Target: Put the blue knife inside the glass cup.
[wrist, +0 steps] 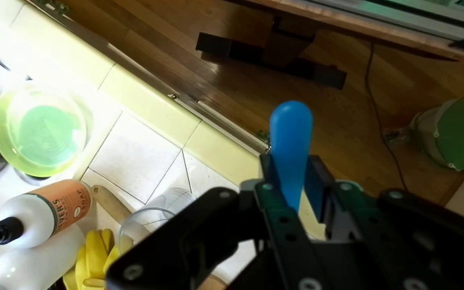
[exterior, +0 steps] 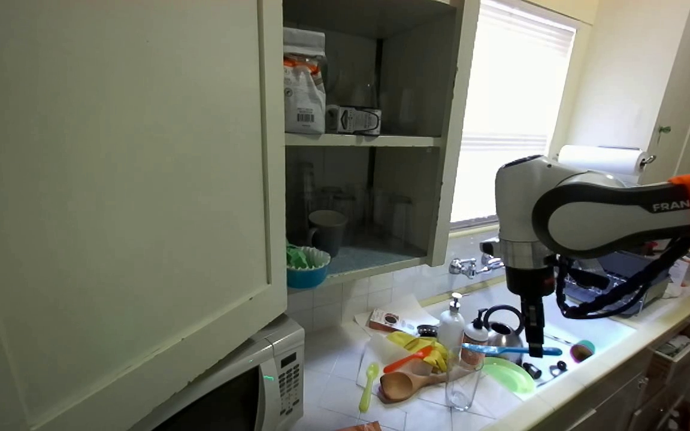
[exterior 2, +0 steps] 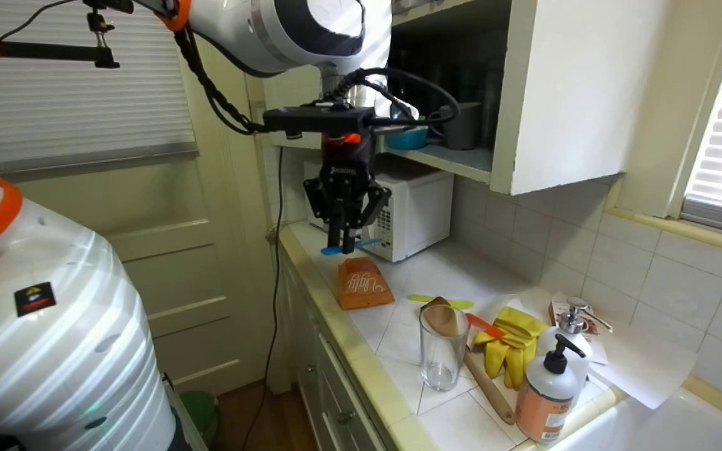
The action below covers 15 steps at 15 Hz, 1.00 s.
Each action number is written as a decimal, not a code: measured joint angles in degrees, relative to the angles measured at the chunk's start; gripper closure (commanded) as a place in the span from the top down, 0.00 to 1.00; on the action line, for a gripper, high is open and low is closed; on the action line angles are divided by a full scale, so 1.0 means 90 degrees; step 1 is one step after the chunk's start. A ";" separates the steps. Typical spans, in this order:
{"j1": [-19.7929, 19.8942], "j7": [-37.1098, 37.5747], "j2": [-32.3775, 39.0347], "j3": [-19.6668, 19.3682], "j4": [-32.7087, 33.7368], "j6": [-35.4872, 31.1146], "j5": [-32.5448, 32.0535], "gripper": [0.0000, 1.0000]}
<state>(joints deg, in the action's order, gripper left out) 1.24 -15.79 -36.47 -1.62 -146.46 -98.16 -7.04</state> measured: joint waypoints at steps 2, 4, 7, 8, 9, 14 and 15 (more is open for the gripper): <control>-0.0002 0.0000 0.0023 0.0012 -0.0027 0.0000 0.0000 0.06; -0.0006 0.0027 0.0063 -0.0024 -0.0030 -0.0001 -0.0002 0.06; 0.0132 0.0160 0.0114 -0.0278 -0.0043 0.0173 -0.0114 0.06; 0.0227 0.0176 0.0116 -0.0410 -0.0043 0.0327 -0.0135 0.06; 0.0328 0.0177 0.0118 -0.0560 -0.0042 0.0496 -0.0148 0.06; 0.0709 0.0169 0.0318 -0.1207 -0.0015 0.0735 -0.0178 0.06; 0.0763 0.0169 0.0413 -0.1298 0.0037 0.0720 -0.0179 0.06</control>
<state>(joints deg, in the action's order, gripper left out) 8.11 -14.26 -32.76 -13.30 -146.12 -91.69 -8.65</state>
